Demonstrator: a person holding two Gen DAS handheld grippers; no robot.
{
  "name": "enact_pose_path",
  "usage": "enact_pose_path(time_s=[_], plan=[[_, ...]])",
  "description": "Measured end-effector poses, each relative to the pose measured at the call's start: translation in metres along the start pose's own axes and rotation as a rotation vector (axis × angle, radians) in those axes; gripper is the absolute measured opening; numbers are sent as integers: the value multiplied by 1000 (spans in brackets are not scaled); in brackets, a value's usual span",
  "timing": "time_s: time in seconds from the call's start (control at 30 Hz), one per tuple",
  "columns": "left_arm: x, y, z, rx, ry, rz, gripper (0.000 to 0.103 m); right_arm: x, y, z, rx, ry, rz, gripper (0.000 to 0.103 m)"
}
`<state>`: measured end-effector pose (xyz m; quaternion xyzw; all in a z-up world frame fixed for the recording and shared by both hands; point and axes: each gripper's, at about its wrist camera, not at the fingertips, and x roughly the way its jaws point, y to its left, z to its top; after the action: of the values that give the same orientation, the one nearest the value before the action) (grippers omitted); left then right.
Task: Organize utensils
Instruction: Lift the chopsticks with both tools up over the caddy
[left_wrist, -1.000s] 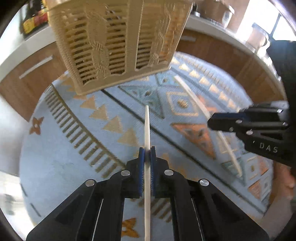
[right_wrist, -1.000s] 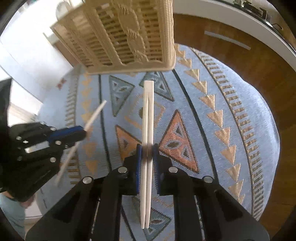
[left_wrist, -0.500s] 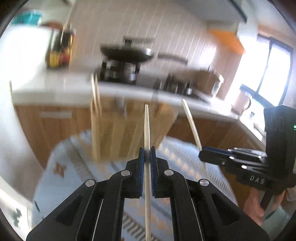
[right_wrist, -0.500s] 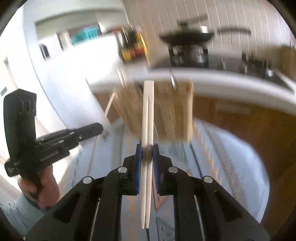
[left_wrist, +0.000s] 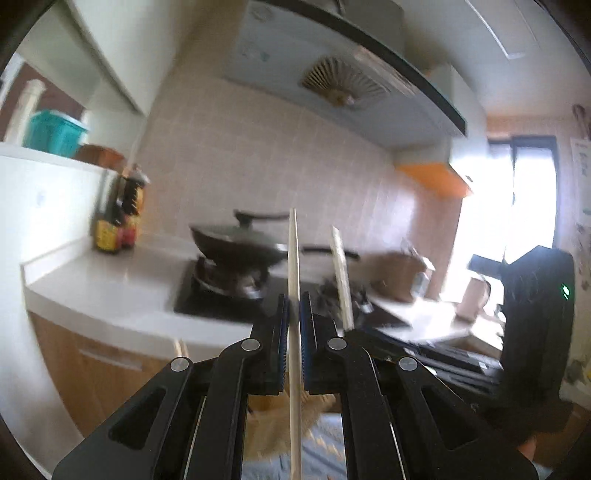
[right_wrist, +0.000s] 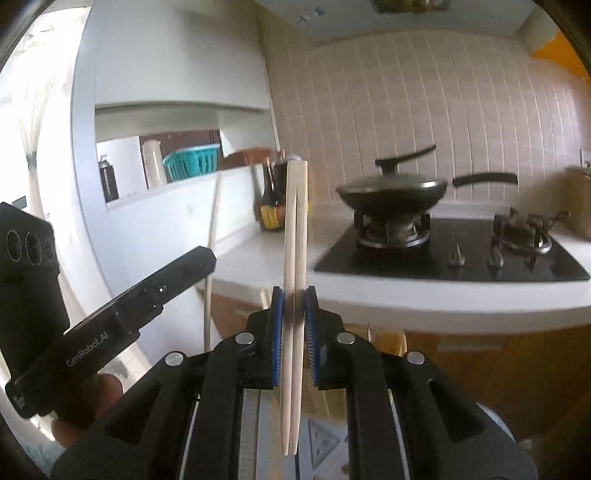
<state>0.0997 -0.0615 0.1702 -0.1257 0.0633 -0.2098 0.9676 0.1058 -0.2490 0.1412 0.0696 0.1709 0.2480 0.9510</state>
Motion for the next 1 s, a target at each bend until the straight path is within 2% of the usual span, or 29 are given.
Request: enact_pose_path(time_s=[0.17,0.3,0.43,0.73,1.0], plan=[[20,21,7,-66,-79,46,4,32,-5,3,10,-32,-32,10],[37,42,12,-124,-95,60,4,56,-7,0,6,-57,-81,10],[50,60,11,-123,-129,111,4,81,-12,-5,-14,-83,-137,10],[81,91,-20,-107,-93,202,4,120,-22,-25,-36,-65,-209,10],[84,103,-39,-98,-65,211,4,129,-18,-38,-90,-60,-236,10]])
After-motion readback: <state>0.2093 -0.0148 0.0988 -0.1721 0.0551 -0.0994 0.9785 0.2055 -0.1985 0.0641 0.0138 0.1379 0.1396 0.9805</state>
